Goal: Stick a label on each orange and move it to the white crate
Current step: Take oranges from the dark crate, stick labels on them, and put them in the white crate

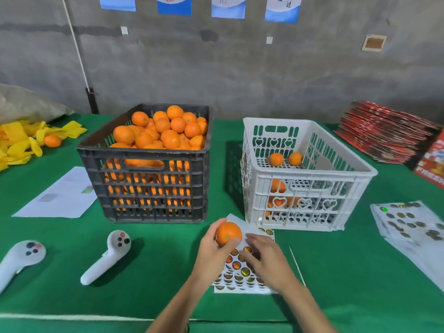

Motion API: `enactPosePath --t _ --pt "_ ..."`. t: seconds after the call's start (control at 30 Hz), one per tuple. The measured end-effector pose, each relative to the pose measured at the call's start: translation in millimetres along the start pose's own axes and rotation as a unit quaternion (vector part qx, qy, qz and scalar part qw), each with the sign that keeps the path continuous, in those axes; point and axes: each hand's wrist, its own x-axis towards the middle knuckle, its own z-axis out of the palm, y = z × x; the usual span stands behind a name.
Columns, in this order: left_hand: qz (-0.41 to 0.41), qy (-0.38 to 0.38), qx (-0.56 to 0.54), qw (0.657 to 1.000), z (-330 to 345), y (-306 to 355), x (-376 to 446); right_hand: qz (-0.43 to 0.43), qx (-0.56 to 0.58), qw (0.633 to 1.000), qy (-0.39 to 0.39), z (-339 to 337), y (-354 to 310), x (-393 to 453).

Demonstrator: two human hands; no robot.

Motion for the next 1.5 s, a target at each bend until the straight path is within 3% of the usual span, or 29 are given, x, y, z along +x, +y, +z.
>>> enactPosePath --t 0.13,0.43,0.63,0.83,1.23,1.5 --pt "-0.015 0.020 -0.012 1.000 2 -14 -4 -0.005 -0.029 1.000 0.004 2 5 -6" --pt "-0.007 0.022 -0.008 1.000 5 -25 -3 0.034 0.023 0.997 0.068 7 2 -12" --pt "0.003 0.018 0.001 1.000 8 -29 -3 0.010 0.023 0.995 0.100 11 4 -16" --pt "0.007 0.018 0.003 1.000 8 -30 -4 0.038 0.002 0.997 0.071 8 11 -11" --pt "0.010 0.029 -0.013 0.999 8 -32 -5 0.052 0.039 0.992 0.106 13 0 1" --pt "0.011 0.023 -0.013 1.000 9 -34 -5 0.080 -0.038 0.992 0.094 14 3 -2"
